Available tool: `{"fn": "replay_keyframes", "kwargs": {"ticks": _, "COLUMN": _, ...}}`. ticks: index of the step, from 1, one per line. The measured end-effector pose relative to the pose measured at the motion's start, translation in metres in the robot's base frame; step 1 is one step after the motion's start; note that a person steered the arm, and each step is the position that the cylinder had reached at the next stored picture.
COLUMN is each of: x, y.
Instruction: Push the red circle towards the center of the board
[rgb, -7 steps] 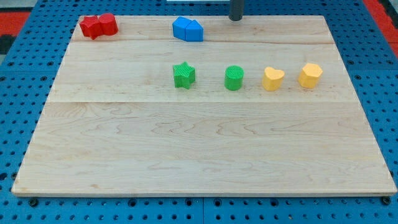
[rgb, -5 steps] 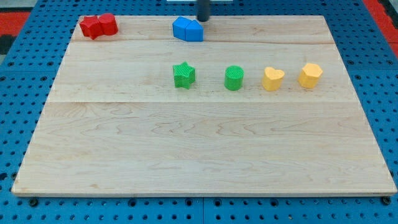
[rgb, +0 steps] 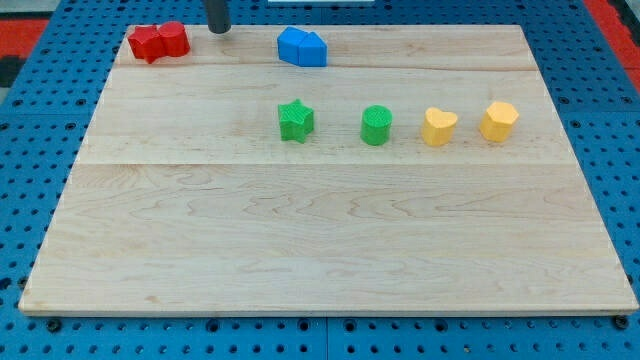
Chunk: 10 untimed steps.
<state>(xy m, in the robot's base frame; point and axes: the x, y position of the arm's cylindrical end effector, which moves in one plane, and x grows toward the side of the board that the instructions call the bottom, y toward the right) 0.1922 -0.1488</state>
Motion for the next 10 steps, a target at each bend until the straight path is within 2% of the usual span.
{"fn": "replay_keyframes", "kwargs": {"ticks": 1, "x": 0.0, "y": -0.012}}
{"fn": "replay_keyframes", "kwargs": {"ticks": 3, "x": 0.0, "y": -0.08}}
{"fn": "replay_keyframes", "kwargs": {"ticks": 4, "x": -0.001, "y": -0.153}}
{"fn": "replay_keyframes", "kwargs": {"ticks": 5, "x": 0.0, "y": -0.156}}
{"fn": "replay_keyframes", "kwargs": {"ticks": 7, "x": 0.054, "y": -0.137}}
{"fn": "replay_keyframes", "kwargs": {"ticks": 10, "x": 0.03, "y": -0.125}}
